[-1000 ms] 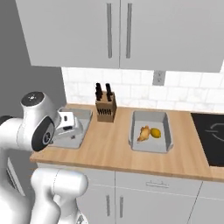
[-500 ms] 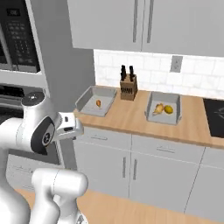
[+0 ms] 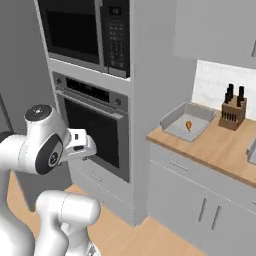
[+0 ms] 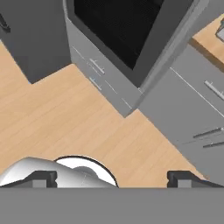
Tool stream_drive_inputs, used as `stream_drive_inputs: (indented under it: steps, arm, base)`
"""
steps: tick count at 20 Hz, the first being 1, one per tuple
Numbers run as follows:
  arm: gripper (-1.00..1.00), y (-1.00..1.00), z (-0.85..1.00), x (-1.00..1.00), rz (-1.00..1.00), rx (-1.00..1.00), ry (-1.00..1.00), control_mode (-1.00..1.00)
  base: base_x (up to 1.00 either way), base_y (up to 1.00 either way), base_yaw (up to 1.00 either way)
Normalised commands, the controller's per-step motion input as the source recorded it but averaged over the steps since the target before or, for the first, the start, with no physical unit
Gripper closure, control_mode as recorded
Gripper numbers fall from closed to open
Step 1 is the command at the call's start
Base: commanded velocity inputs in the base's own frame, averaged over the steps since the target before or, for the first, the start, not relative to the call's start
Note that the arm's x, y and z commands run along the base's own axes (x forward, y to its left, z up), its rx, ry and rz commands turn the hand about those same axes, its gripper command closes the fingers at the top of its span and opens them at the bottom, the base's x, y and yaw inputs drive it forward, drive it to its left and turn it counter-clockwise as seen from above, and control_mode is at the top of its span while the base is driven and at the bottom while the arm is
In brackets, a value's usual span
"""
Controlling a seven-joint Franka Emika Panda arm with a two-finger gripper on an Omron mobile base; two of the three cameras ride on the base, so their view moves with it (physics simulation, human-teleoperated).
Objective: Place one lemon and one chicken drumstick in each tupperware on the nearby counter, to pack two identical lunches.
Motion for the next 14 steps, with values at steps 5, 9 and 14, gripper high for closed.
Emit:
stream_drive_inputs:
  steps: [5,9,14]
  arm:
    - [-1.00,0.00,0.00,0.00,0.00,0.00,0.00,1.00]
    - [-1.00,0.00,0.00,0.00,0.00,0.00,0.00,1.00]
    - [-1.00,0.00,0.00,0.00,0.00,0.00,0.00,1.00]
  base:
    - [-0.03,1.00,0.49]
    - [-0.55,1.00,0.55]
    - [-0.45,1.00,0.31]
